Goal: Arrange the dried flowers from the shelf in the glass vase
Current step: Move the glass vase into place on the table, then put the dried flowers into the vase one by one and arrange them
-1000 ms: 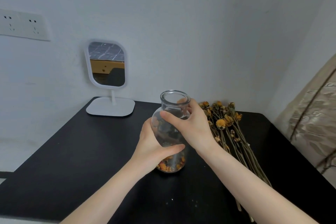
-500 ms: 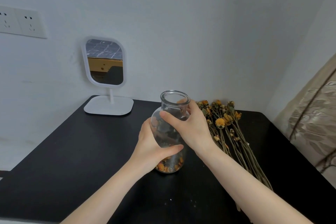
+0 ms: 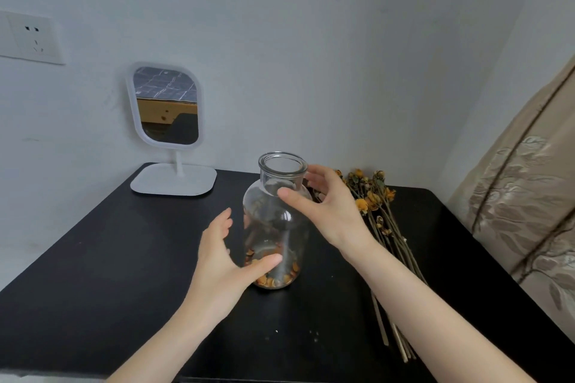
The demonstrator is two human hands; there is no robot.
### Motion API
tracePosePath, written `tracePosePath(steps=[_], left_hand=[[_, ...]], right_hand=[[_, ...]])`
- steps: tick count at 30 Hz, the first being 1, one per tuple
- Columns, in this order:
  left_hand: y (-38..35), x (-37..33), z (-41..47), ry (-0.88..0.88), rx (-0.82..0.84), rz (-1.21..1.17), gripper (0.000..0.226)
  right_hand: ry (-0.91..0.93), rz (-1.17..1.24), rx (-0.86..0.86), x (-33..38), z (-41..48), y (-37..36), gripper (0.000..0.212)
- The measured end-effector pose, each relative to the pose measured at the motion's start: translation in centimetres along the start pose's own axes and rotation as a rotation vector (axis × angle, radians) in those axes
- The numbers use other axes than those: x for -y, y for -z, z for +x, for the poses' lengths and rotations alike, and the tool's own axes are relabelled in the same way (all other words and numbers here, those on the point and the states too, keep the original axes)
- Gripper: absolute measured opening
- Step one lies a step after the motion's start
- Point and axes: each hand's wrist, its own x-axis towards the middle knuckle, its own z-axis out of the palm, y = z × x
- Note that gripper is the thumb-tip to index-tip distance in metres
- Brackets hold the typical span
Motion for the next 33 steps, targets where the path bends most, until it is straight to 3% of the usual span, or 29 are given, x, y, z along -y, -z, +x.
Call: tracePosePath(steps=[5, 11, 14, 20, 29, 33], left_hand=[[-0.5, -1.6, -4.8, -0.257, -0.081, 0.033, 0.046], [-6.5, -3.8, -5.6, -0.322, 0.363, 0.149, 0.009], [-10.5, -3.9, -3.3, -0.225, 0.445, 0.277, 0.009], [-16.0, -3.4, 1.6, -0.114, 0.374, 0.383, 0.010], [-20.2, -4.5, 4.1, -0.047, 0.276, 0.527, 0.016], [-21.1, -4.4, 4.3, -0.039, 0.232, 0.623, 0.021]], right_hand=[[-0.044, 0.102, -0.128, -1.4, -0.1, 4.4, 0.041], [-0.204, -0.083, -0.254, -5.7, 0.4, 10.3, 0.021], [-0.305, -0.227, -0.209, -8.0, 0.2, 12.4, 0.014], [-0.369, -0.461, -0.109, -10.9, 0.2, 14.6, 0.004], [-0.443, -0.578, -0.080, -12.5, 0.6, 15.5, 0.008], [-0.390, -0.610, -0.066, -12.8, 0.5, 15.0, 0.012]])
